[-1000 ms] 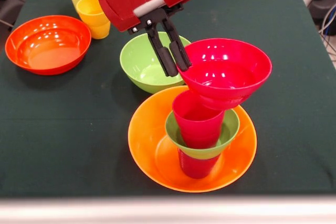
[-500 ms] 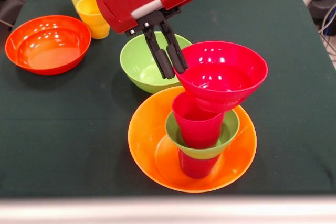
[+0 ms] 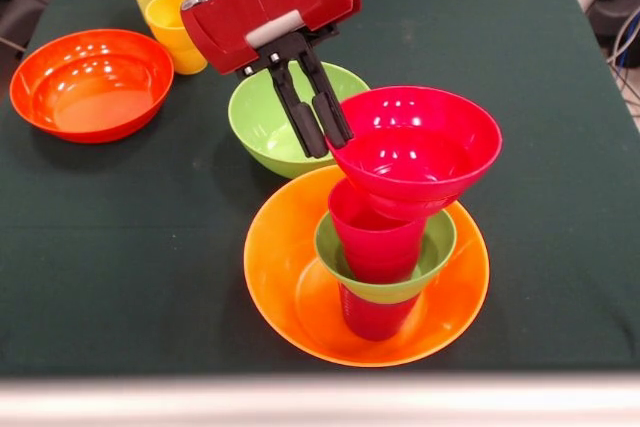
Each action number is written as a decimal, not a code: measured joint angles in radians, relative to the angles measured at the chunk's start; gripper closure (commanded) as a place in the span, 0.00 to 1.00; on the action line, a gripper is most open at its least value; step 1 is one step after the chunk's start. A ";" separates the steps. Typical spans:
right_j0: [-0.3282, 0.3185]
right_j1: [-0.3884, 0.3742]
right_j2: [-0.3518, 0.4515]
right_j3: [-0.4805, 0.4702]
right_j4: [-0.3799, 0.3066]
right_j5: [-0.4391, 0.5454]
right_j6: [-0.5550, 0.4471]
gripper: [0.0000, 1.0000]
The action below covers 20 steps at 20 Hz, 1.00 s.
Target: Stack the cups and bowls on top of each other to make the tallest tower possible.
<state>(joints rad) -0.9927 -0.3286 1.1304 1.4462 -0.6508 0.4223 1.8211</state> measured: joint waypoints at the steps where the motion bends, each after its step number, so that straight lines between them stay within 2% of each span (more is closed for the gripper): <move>1: 0.000 0.000 0.000 0.000 0.000 0.000 -0.001 1.00; 20: -0.005 0.008 0.000 0.000 -0.011 0.000 -0.004 1.00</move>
<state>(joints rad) -0.9982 -0.3209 1.1305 1.4461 -0.6614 0.4223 1.8168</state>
